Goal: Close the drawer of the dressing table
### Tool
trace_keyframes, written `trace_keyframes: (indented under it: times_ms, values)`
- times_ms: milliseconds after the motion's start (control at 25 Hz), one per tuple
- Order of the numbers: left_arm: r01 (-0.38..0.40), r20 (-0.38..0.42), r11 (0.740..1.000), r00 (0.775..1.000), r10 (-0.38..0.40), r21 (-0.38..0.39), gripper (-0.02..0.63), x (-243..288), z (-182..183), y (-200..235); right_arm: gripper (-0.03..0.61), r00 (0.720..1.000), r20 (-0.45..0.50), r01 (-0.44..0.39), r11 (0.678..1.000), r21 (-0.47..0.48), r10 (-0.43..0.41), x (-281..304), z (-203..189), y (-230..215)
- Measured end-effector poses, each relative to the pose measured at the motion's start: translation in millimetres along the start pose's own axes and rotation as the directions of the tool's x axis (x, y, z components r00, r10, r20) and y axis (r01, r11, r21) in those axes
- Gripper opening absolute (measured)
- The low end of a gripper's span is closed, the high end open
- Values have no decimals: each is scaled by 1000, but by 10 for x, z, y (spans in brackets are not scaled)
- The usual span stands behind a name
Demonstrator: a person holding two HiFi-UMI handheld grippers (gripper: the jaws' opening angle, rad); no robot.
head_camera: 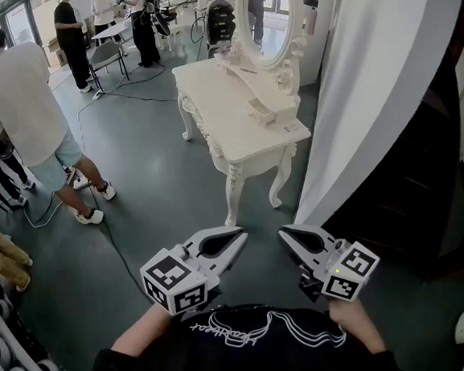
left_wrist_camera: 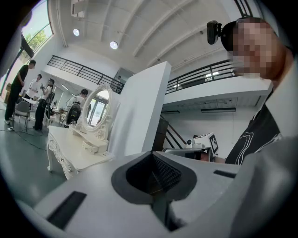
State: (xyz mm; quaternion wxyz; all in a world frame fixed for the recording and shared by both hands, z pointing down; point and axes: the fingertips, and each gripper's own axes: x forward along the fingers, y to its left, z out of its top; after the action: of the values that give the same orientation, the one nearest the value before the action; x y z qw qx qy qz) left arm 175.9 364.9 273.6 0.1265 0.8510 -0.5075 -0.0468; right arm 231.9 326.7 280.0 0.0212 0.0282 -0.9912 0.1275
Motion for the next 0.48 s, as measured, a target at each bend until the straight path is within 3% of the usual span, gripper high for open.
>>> trace_keyframes:
  times_ms: [480]
  values:
    - [-8,11,1000,1000,8,-5,3,-436,-78,159,3,997,-14,74,997,-30,-74,250,-163,173]
